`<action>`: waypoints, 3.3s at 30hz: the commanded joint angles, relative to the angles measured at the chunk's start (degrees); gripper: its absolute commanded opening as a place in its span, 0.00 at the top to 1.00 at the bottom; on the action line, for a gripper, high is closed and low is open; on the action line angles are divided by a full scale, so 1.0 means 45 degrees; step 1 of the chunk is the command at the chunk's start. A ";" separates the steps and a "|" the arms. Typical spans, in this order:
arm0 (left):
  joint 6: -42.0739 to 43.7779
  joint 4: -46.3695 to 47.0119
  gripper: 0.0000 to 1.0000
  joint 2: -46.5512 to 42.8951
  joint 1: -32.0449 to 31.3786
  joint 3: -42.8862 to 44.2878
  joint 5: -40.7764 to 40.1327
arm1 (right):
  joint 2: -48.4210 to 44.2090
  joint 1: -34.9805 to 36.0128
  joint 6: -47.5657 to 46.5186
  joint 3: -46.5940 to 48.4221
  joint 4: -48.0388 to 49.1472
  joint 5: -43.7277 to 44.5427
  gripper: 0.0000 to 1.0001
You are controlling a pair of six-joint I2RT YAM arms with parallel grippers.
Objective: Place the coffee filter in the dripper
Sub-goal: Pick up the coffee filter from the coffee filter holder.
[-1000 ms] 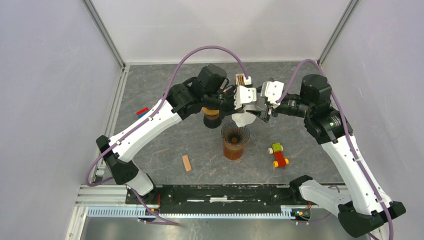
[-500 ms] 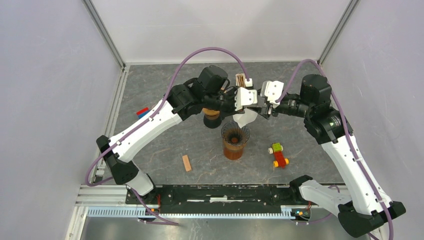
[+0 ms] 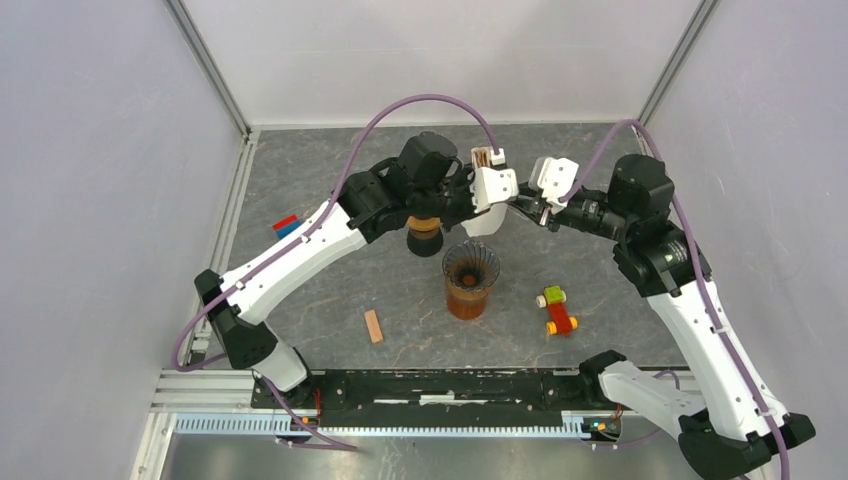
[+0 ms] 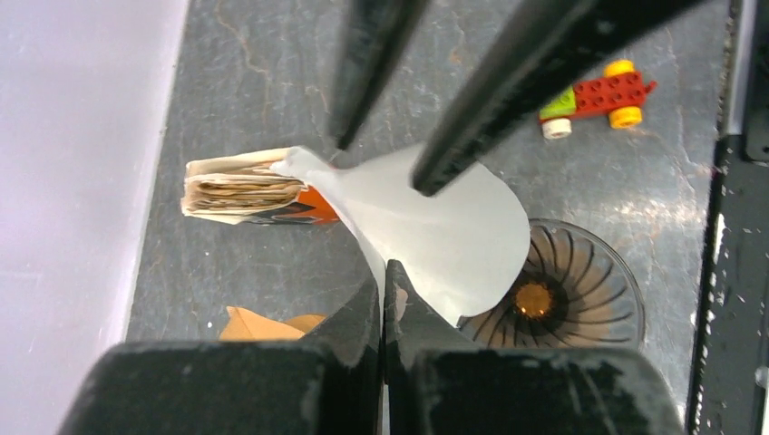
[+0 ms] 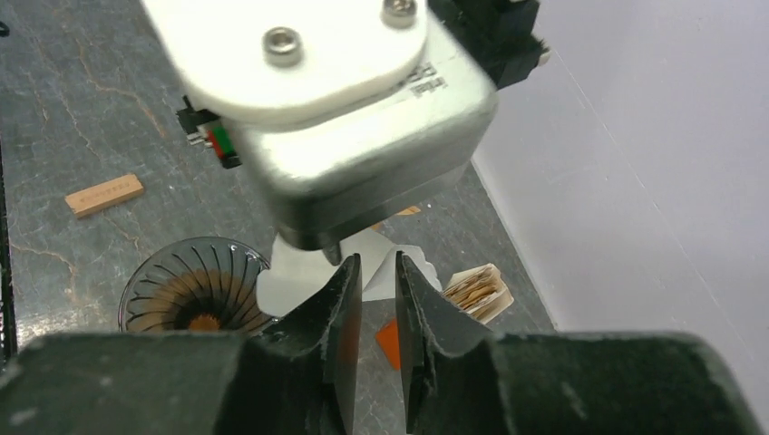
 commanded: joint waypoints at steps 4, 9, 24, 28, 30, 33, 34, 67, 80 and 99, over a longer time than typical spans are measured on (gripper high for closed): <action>-0.1076 0.1127 0.95 -0.0488 -0.0065 0.0280 -0.0596 | -0.0213 -0.0024 0.1170 -0.0699 0.1232 0.0804 0.80; -0.1081 0.1063 0.95 -0.0371 -0.0156 0.0288 -0.0595 | -0.0073 -0.0034 0.1992 -0.0785 0.1692 0.1195 0.71; -0.0463 0.0999 0.97 -0.0344 -0.0530 0.0035 -0.1538 | 0.0061 -0.0061 0.1545 0.0484 0.0945 0.2062 0.51; -0.0428 0.1032 0.97 -0.0355 -0.0551 0.0005 -0.1891 | -0.0076 -0.0045 0.1017 0.0886 0.0337 0.1201 0.45; -0.0492 0.1114 0.98 -0.0388 -0.0570 -0.0055 -0.2007 | -0.0179 -0.0056 0.0657 0.0957 0.0002 0.0884 0.43; -0.0711 0.1194 0.98 -0.0379 -0.0568 -0.0065 -0.2009 | -0.0369 -0.0046 0.0611 0.0654 -0.0038 0.0741 0.40; -0.0806 0.1209 0.98 -0.0373 -0.0569 -0.0070 -0.1937 | -0.0438 -0.0068 0.0762 0.0470 0.0125 0.0751 0.40; -0.4084 0.2555 0.98 0.0094 -0.0802 -0.0133 -0.4548 | 0.0309 -0.1685 0.7618 -0.1509 0.4631 -0.1068 0.28; -0.4327 0.2771 0.98 0.0454 -0.1263 0.0173 -0.5602 | 0.0643 -0.1684 0.7891 -0.1647 0.4489 0.0185 0.27; -0.4318 0.2722 0.98 0.0444 -0.1311 0.0288 -0.5756 | 0.0425 -0.1685 0.6310 -0.1146 0.3321 0.1282 0.30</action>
